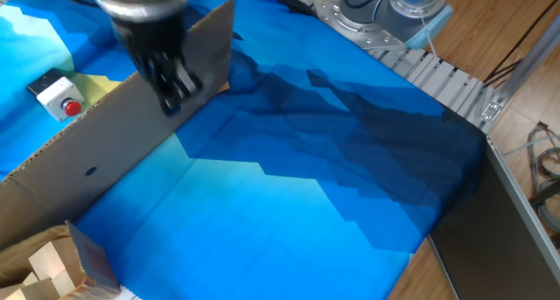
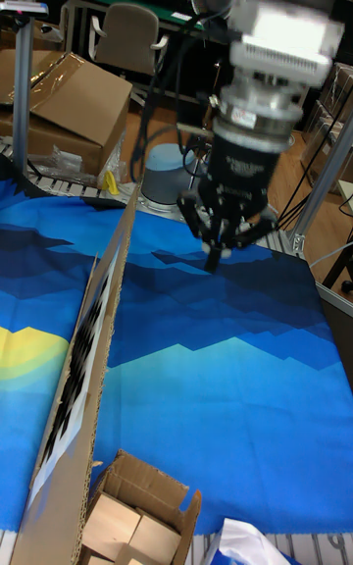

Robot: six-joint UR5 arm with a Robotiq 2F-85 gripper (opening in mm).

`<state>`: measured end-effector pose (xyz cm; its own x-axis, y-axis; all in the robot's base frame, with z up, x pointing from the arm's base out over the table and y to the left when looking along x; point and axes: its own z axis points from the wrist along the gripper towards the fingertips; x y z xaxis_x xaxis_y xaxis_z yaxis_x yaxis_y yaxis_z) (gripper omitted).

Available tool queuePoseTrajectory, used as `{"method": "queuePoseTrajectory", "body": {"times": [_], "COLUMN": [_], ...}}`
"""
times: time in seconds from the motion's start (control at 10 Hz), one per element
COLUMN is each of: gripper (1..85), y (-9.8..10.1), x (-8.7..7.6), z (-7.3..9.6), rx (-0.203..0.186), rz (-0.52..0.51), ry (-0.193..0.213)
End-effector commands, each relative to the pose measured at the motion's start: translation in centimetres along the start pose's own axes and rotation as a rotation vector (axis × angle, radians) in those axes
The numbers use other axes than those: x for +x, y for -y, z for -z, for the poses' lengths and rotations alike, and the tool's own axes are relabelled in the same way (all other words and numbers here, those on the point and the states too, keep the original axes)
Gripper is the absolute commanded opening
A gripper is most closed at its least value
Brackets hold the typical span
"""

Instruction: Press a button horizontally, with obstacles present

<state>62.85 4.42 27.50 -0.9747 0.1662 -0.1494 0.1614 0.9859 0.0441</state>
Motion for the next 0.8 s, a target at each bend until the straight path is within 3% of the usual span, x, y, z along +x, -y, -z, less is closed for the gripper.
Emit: {"method": "queuePoseTrajectory", "body": {"times": [0.0, 0.1, 0.3, 0.7], "gripper": [1.0, 1.0, 1.0, 1.0], "y": [-1.4, -1.3, -0.8, -0.3], "x": [-0.9, -1.4, -1.8, -2.0], "z": [-5.2, -6.9, -8.7, -9.7], "rx": [0.003, 0.011, 0.026, 0.042], "rz": [-0.009, -0.005, 0.002, 0.014], "ry": [0.062, 0.079, 0.095, 0.113]}}
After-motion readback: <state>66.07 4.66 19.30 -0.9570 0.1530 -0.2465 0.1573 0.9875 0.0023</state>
